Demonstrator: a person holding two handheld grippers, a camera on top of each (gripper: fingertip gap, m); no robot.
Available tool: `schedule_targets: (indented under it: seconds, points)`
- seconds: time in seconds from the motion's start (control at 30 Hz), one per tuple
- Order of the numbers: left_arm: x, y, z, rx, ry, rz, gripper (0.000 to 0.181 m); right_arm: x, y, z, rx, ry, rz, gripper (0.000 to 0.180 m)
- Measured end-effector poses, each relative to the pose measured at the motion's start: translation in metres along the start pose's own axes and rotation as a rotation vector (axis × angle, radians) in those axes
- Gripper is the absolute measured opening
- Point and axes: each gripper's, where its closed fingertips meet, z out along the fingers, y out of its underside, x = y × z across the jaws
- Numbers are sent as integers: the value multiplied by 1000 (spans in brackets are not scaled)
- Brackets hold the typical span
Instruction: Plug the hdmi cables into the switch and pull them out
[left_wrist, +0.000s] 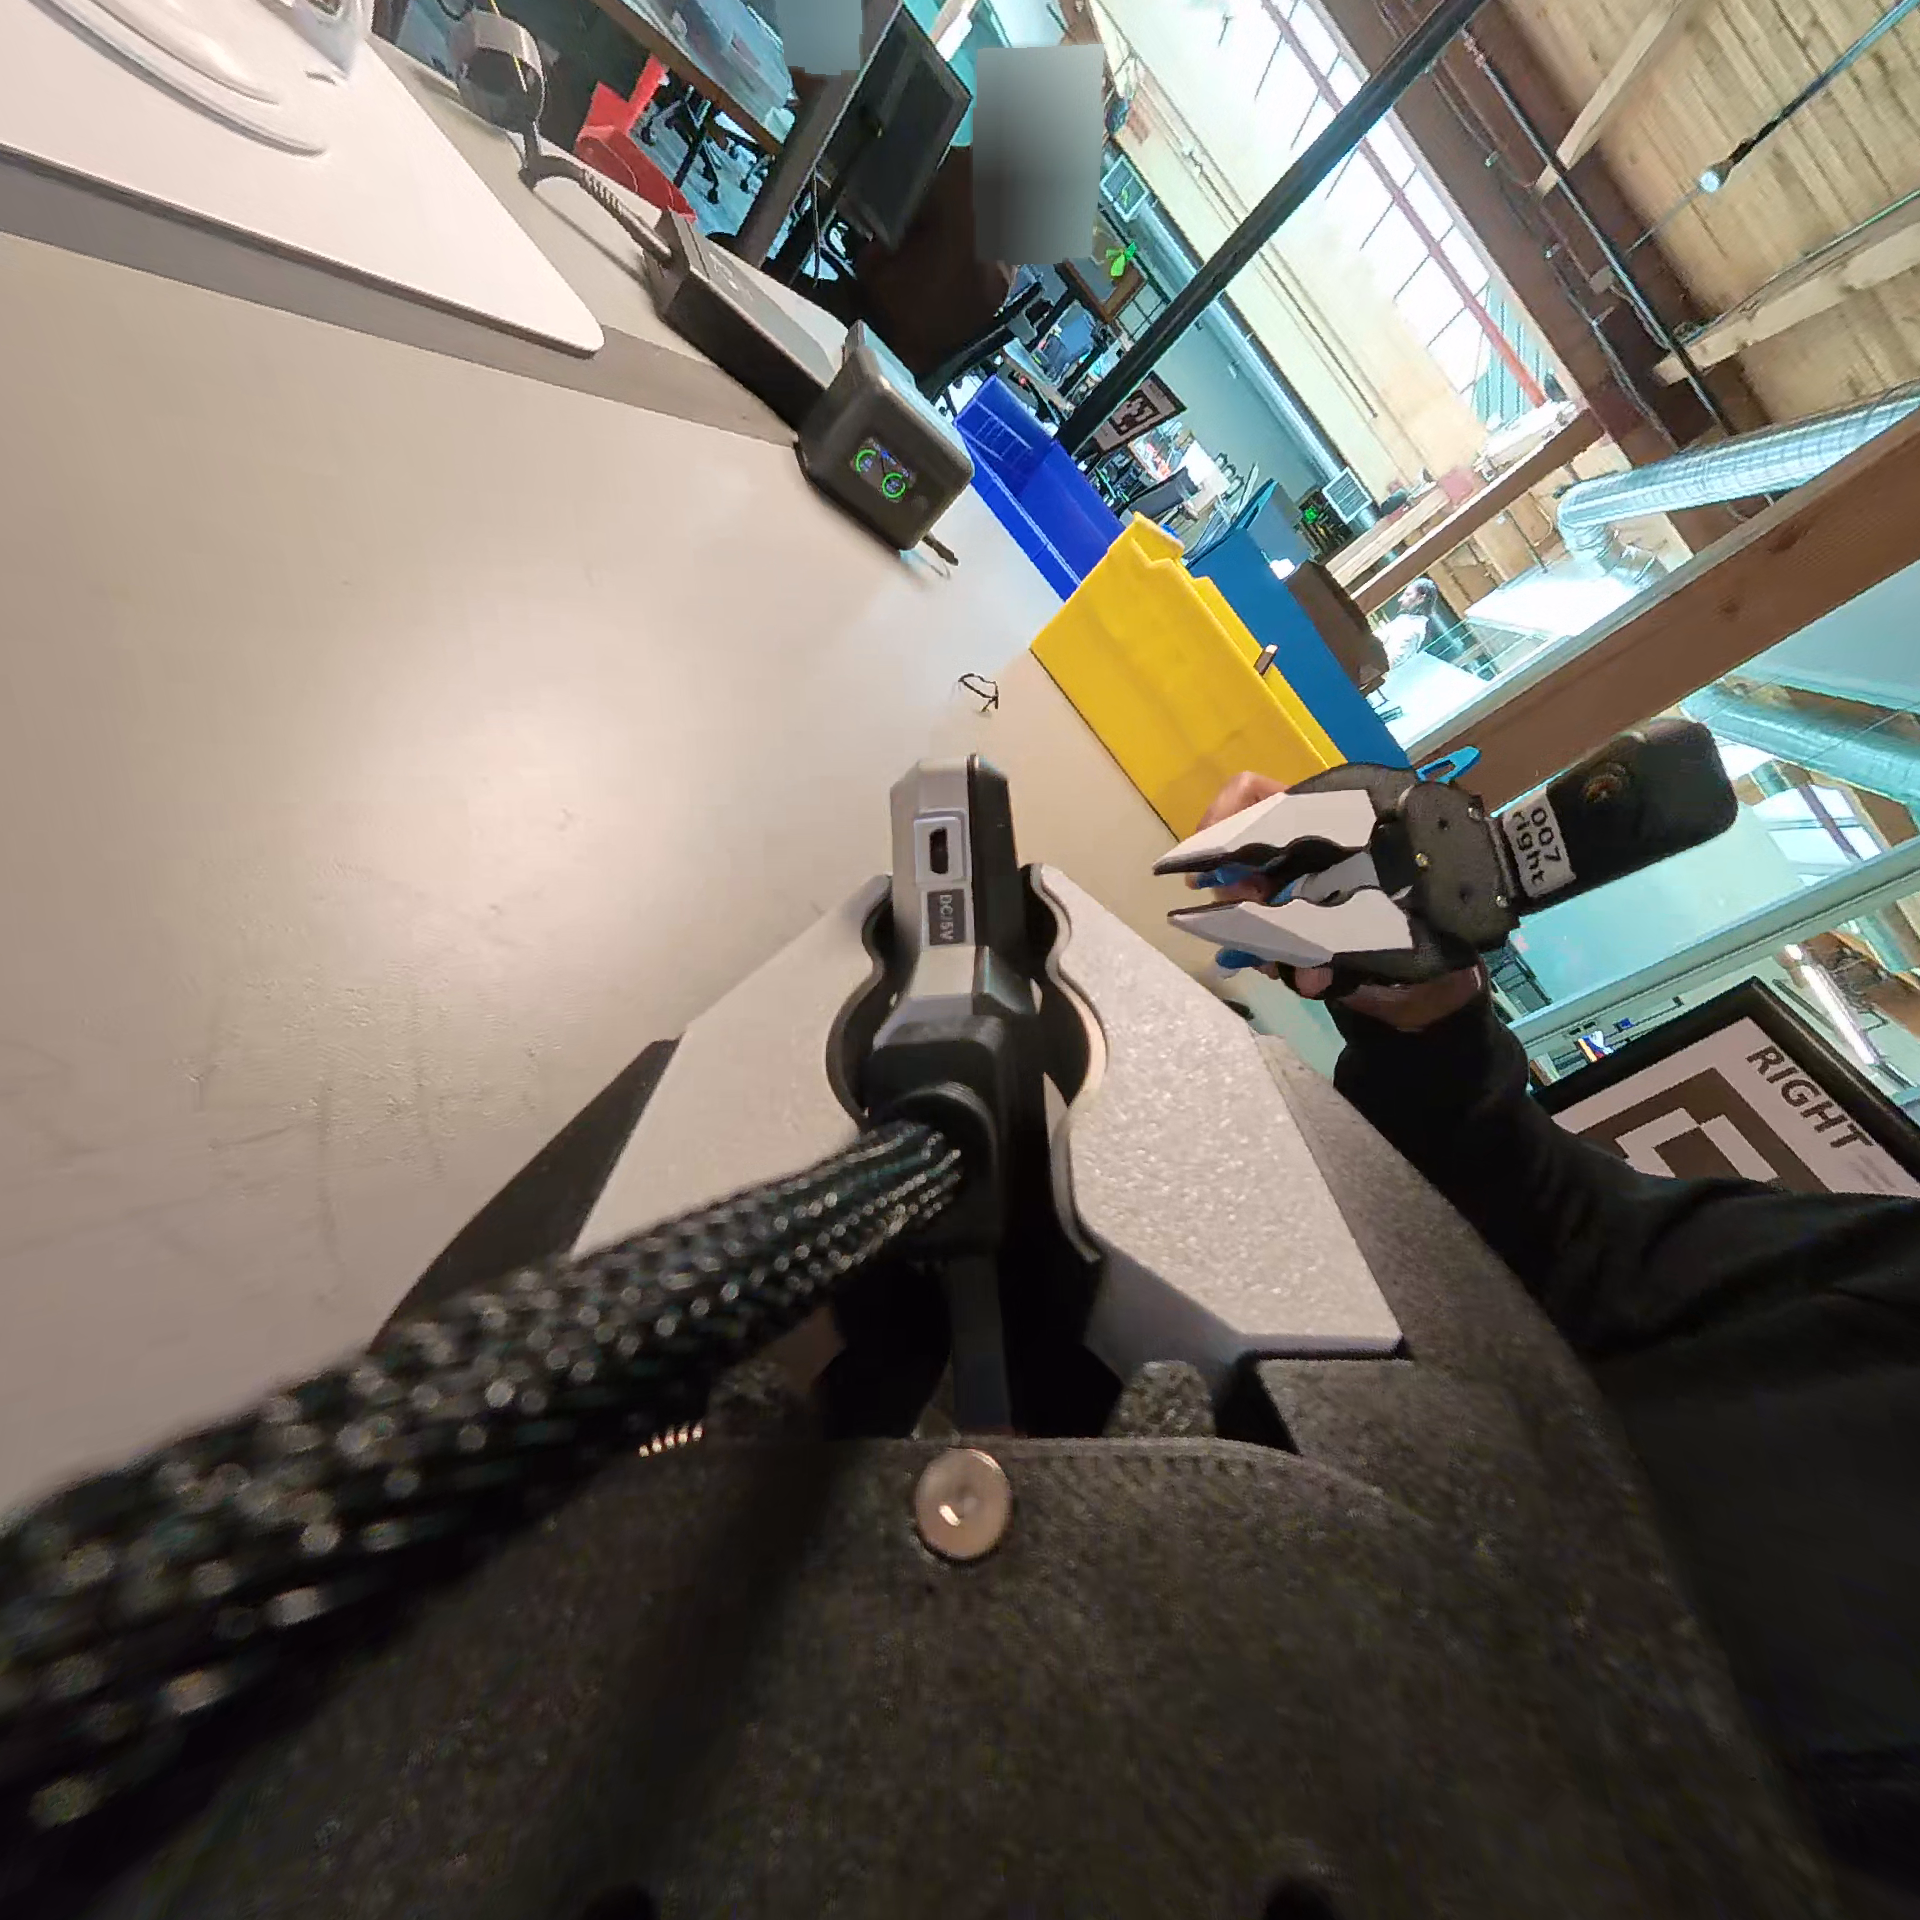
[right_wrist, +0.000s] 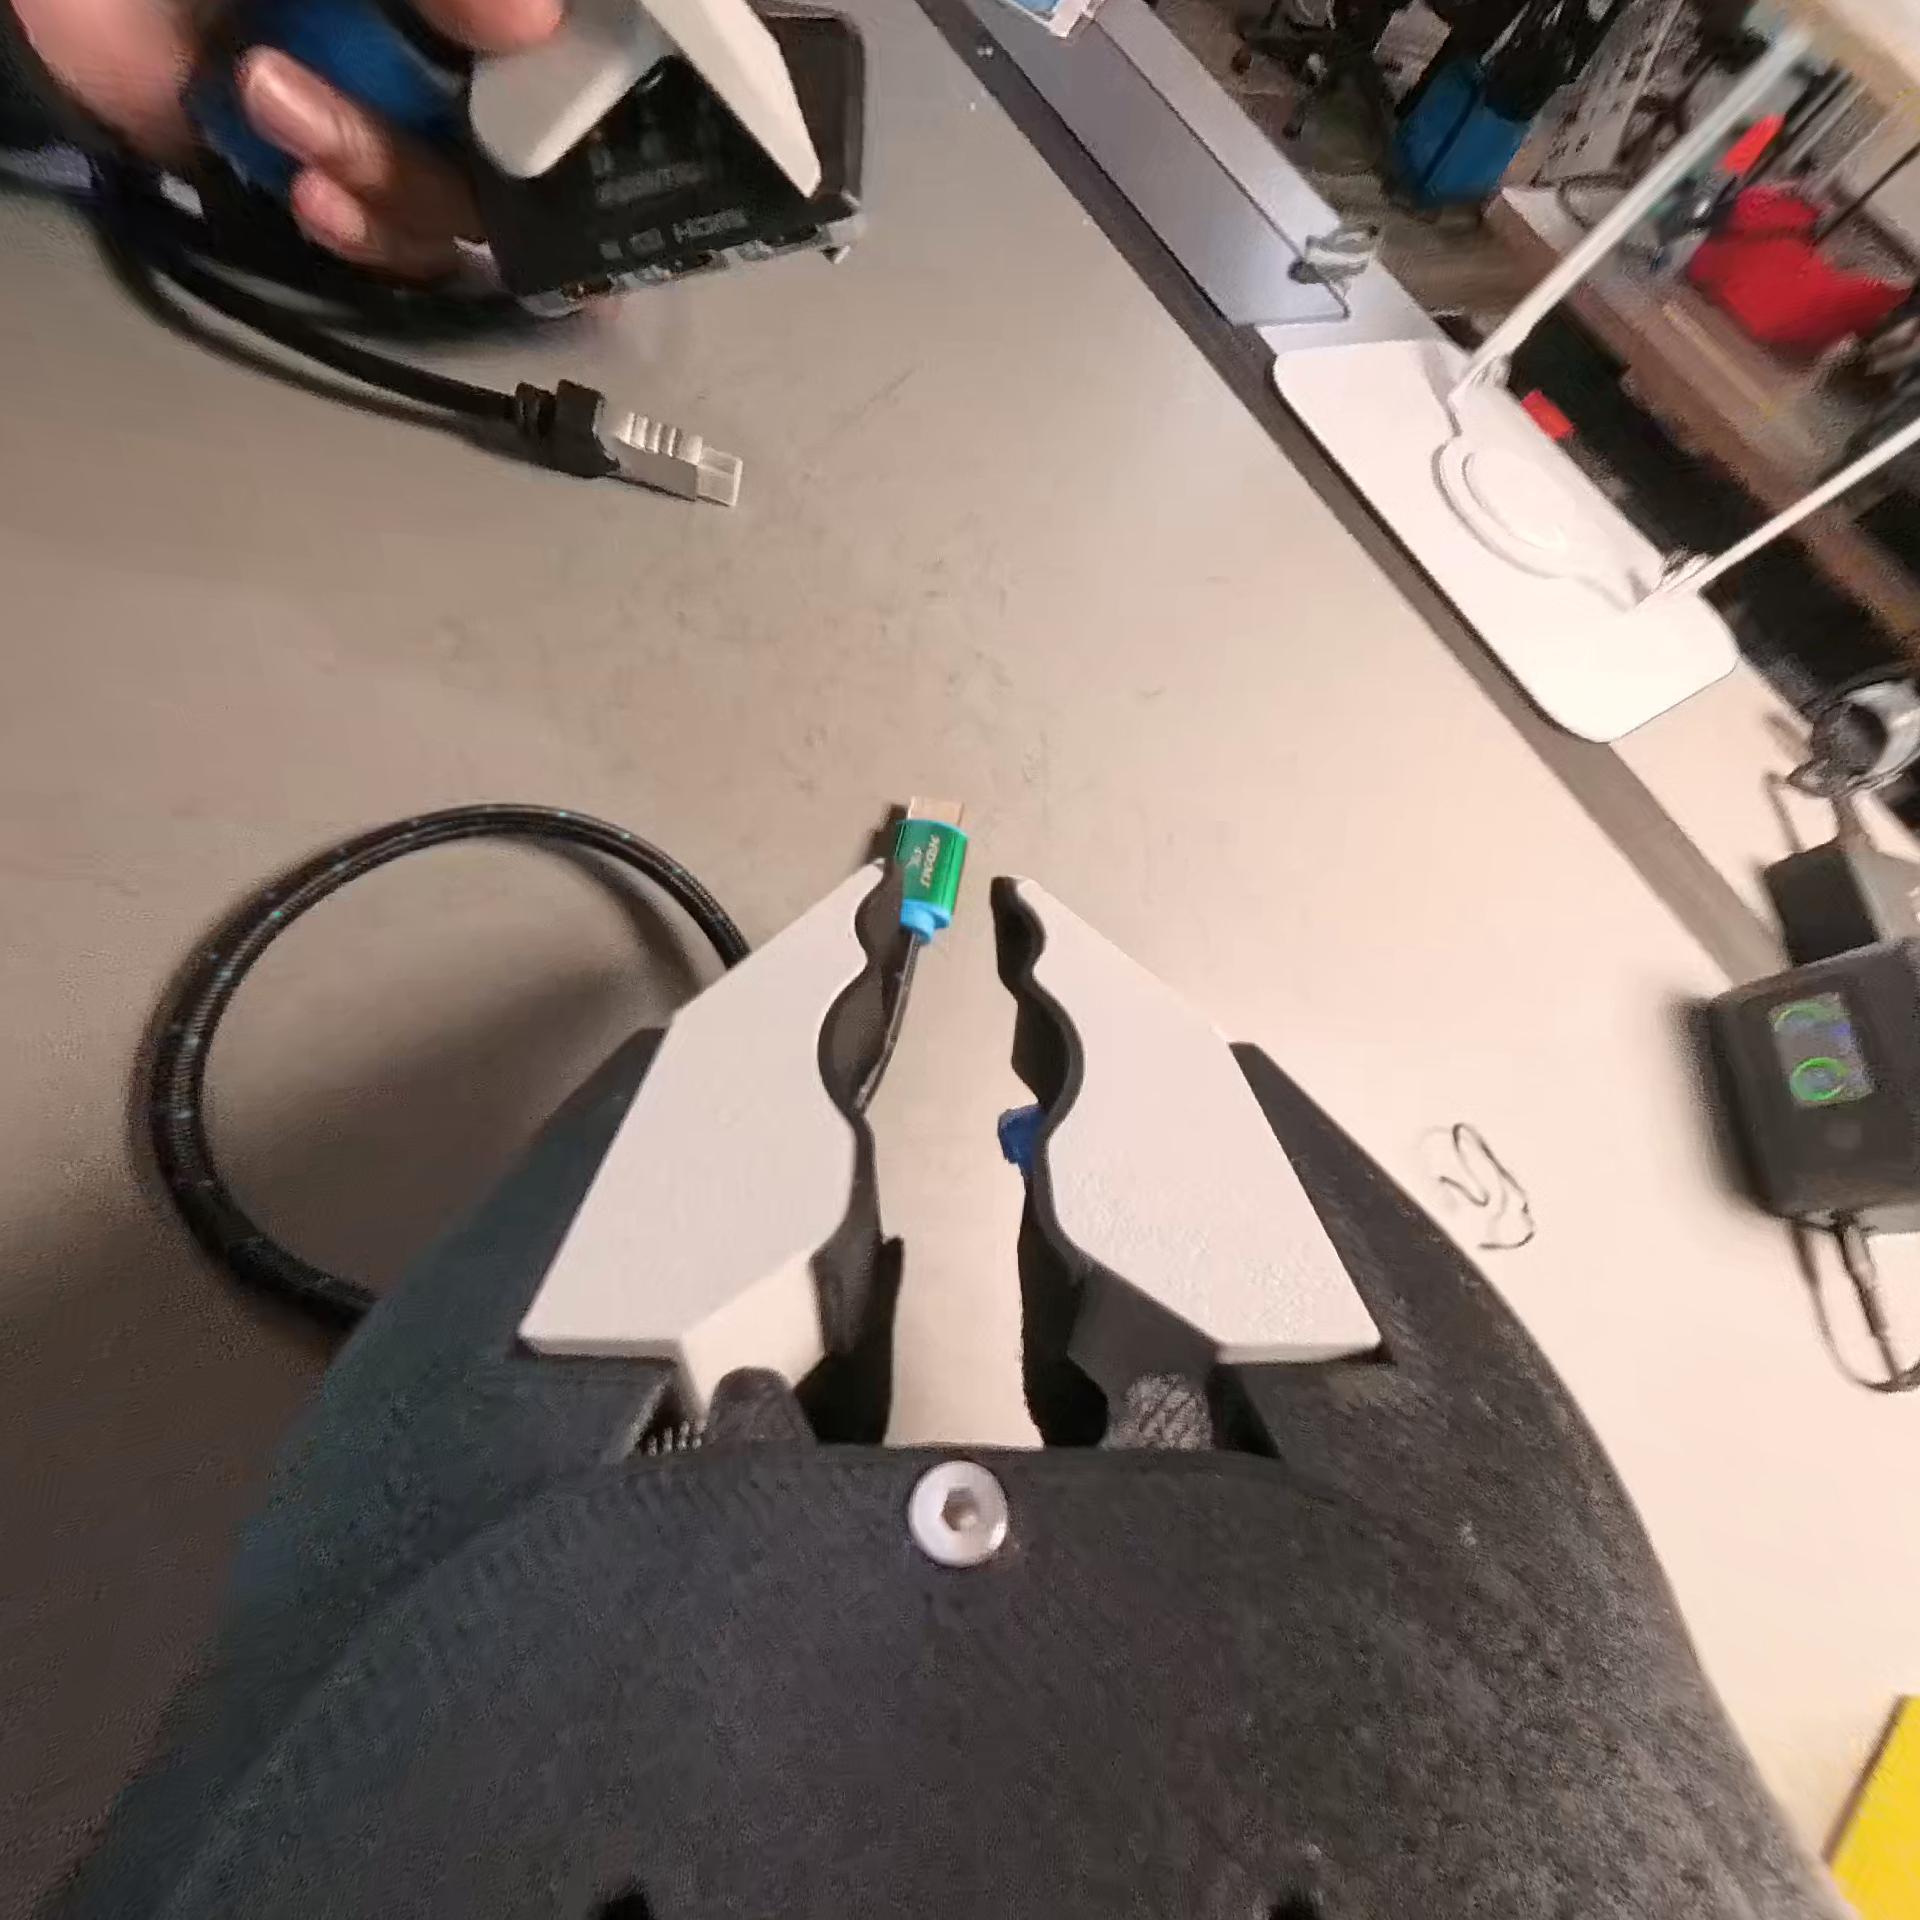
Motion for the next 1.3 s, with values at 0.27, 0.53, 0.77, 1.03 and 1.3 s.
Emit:
schedule_targets:
  seconds: [0.27, 0.53, 0.77, 1.03, 1.3]
  points:
    - [0, 3, 2, -24, -8, 18, 21, -25, 43, 14, -213, -146, 153, 44]
    - [-1, 1, 0, -10, -13, 15, 20, -35, 21, -25, -202, -61, 7, 9]
    - [-1, 3, 2, -20, -19, 21, 20, 54, -21, -204, -119, 173, -89, 9]
    - [-2, 4, 3, -28, -31, 27, 20, 150, 132, -299, -600, 66, -133, 10]
    - [-2, 2, 1, -7, -30, 20, 20, 158, 244, -234, -973, -68, -272, 18]
